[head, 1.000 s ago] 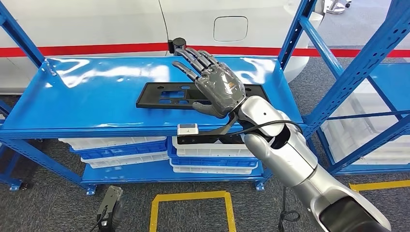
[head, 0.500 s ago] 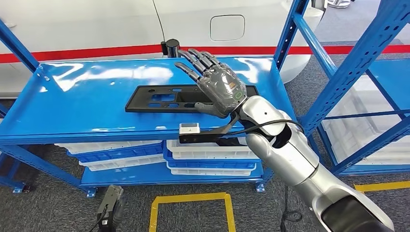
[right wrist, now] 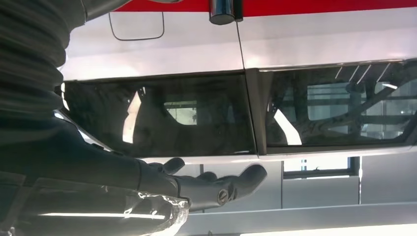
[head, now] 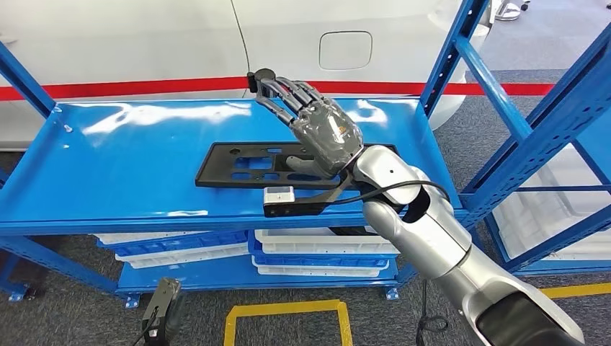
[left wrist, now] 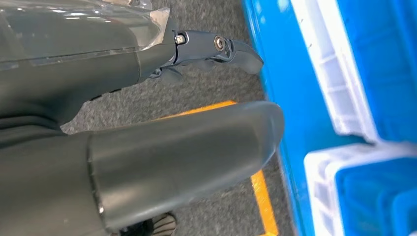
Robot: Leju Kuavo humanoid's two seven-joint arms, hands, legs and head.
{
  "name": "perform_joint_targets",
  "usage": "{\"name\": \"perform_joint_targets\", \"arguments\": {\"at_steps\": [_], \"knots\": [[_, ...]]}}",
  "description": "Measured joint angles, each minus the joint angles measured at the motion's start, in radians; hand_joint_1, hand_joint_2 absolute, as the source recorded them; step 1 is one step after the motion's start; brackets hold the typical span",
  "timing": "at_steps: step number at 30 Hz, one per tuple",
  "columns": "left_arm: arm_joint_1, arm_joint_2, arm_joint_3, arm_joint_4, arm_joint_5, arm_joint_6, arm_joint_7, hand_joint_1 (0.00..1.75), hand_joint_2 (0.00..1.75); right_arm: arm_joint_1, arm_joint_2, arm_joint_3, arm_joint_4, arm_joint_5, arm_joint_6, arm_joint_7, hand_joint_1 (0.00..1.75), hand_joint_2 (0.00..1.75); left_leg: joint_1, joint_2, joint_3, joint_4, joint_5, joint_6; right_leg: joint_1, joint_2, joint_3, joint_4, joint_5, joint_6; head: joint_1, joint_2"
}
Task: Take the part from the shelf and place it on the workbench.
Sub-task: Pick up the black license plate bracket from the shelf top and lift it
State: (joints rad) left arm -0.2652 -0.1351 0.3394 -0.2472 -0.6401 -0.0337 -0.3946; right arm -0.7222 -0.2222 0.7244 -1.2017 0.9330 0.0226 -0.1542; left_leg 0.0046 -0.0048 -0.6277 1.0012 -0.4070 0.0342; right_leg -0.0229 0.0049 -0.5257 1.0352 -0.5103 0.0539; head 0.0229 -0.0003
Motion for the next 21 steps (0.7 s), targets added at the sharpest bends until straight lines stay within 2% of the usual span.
{"name": "perform_joint_targets", "arguments": {"at_steps": [1, 4, 5, 6, 7, 8, 9, 10, 11, 13, 15, 16, 17, 19, 20, 21], "knots": [[-0.001, 0.000, 0.000, 0.000, 0.000, 0.000, 0.000, 0.00, 0.00, -0.001, -0.001, 0.000, 0.000, 0.000, 0.000, 0.000, 0.00, 1.75, 0.001, -0.001, 0.009, -0.002, -0.004, 0.006, 0.000, -0.001, -0.029, 0.048, -0.010, -0.002, 0.001, 0.000], [0.000, 0.000, 0.000, 0.000, 0.000, 0.000, 0.000, 0.00, 0.00, 0.004, -0.004, 0.001, 0.001, 0.000, 0.000, 0.001, 0.00, 1.75, -0.003, -0.005, 0.027, -0.003, -0.023, 0.018, 0.003, -0.001, -0.164, 0.239, -0.063, -0.010, 0.002, 0.000], [0.001, 0.000, 0.000, 0.000, 0.000, 0.000, 0.000, 0.00, 0.00, 0.007, -0.005, 0.001, 0.002, 0.000, 0.000, 0.001, 0.00, 1.75, -0.005, -0.007, 0.036, -0.003, -0.031, 0.019, 0.004, -0.001, -0.194, 0.264, -0.070, -0.010, 0.002, 0.000], [0.002, 0.000, 0.000, 0.000, 0.000, 0.000, 0.000, 0.00, 0.00, 0.009, -0.006, 0.001, 0.002, 0.000, 0.000, 0.001, 0.00, 1.75, -0.007, -0.009, 0.047, -0.003, -0.040, 0.019, 0.005, -0.001, -0.207, 0.251, -0.060, -0.006, 0.002, 0.000], [0.003, 0.000, 0.000, 0.000, 0.000, 0.000, 0.000, 0.00, 0.00, 0.010, -0.008, 0.001, 0.002, 0.000, -0.001, 0.002, 0.00, 1.75, -0.008, -0.010, 0.060, -0.003, -0.049, 0.019, 0.006, -0.001, -0.201, 0.202, -0.031, 0.001, 0.002, 0.000], [0.003, 0.000, 0.000, 0.000, 0.000, 0.000, 0.000, 0.00, 0.00, 0.010, -0.009, 0.001, 0.002, 0.000, -0.001, 0.003, 0.00, 1.75, -0.010, -0.012, 0.074, -0.004, -0.059, 0.017, 0.008, -0.002, -0.182, 0.128, 0.013, 0.008, 0.002, 0.000], [0.003, -0.001, -0.001, 0.001, 0.000, -0.001, 0.000, 0.00, 0.00, 0.010, -0.011, 0.001, 0.002, -0.001, -0.001, 0.004, 0.00, 1.75, -0.012, -0.012, 0.087, -0.003, -0.071, 0.014, 0.011, -0.003, -0.162, 0.057, 0.059, 0.009, 0.002, 0.000], [0.002, -0.001, -0.001, 0.001, 0.000, -0.002, 0.000, 0.00, 0.00, 0.011, -0.012, 0.002, 0.002, -0.001, -0.002, 0.006, 0.00, 1.75, -0.014, -0.013, 0.096, -0.003, -0.081, 0.010, 0.015, -0.004, -0.143, 0.004, 0.091, 0.002, 0.002, 0.000], [0.002, -0.002, -0.002, 0.001, 0.000, -0.003, 0.000, 0.00, 0.00, 0.012, -0.012, 0.002, 0.002, -0.001, -0.002, 0.007, 0.00, 1.75, -0.015, -0.013, 0.103, -0.005, -0.090, 0.005, 0.019, -0.005, -0.131, -0.026, 0.112, -0.009, 0.001, 0.000], [0.001, -0.002, -0.004, 0.001, 0.000, -0.005, 0.000, 0.00, 0.00, 0.013, -0.014, 0.001, 0.001, -0.001, -0.003, 0.008, 0.00, 1.75, -0.016, -0.014, 0.109, 0.000, -0.095, -0.004, 0.020, -0.004, -0.116, -0.036, 0.115, -0.032, 0.001, 0.000], [0.001, -0.001, -0.006, 0.001, 0.000, -0.007, 0.000, 0.00, 0.00, 0.012, -0.014, 0.001, -0.001, -0.001, -0.004, 0.008, 0.00, 1.75, -0.015, -0.012, 0.097, 0.037, -0.096, -0.012, 0.012, -0.003, -0.098, -0.041, 0.115, -0.042, 0.000, 0.000], [0.000, 0.000, -0.007, 0.001, 0.000, -0.007, 0.000, 0.00, 0.00, 0.012, -0.014, 0.001, -0.001, -0.001, -0.004, 0.009, 0.00, 1.75, -0.013, -0.009, 0.075, 0.077, -0.103, -0.017, 0.008, -0.003, -0.089, -0.043, 0.112, -0.047, -0.001, 0.000], [-0.001, 0.001, -0.008, 0.001, 0.001, -0.008, 0.000, 0.00, 0.00, 0.013, -0.013, 0.001, -0.001, -0.001, -0.005, 0.009, 0.00, 1.75, -0.009, -0.007, 0.038, 0.135, -0.119, -0.024, 0.007, -0.003, -0.083, -0.045, 0.108, -0.053, -0.001, 0.000], [0.000, 0.001, -0.008, 0.001, 0.002, -0.008, 0.000, 0.00, 0.00, 0.015, -0.013, 0.001, -0.001, -0.001, -0.005, 0.009, 0.00, 1.75, -0.001, -0.003, -0.048, 0.251, -0.165, -0.038, 0.007, -0.002, -0.076, -0.045, 0.097, -0.061, -0.003, 0.000], [0.002, 0.001, -0.008, 0.001, 0.002, -0.009, 0.000, 0.00, 0.00, 0.017, -0.012, 0.001, -0.001, -0.001, -0.005, 0.009, 0.00, 1.75, 0.003, -0.001, -0.081, 0.279, -0.176, -0.043, 0.007, -0.001, -0.072, -0.045, 0.092, -0.062, -0.003, 0.000], [0.003, 0.002, -0.008, 0.002, 0.003, -0.009, 0.000, 0.00, 0.00, 0.019, -0.012, 0.001, -0.001, -0.001, -0.005, 0.009, 0.00, 1.75, 0.007, 0.000, -0.095, 0.273, -0.164, -0.047, 0.006, 0.001, -0.066, -0.044, 0.087, -0.060, -0.003, 0.000]]}}
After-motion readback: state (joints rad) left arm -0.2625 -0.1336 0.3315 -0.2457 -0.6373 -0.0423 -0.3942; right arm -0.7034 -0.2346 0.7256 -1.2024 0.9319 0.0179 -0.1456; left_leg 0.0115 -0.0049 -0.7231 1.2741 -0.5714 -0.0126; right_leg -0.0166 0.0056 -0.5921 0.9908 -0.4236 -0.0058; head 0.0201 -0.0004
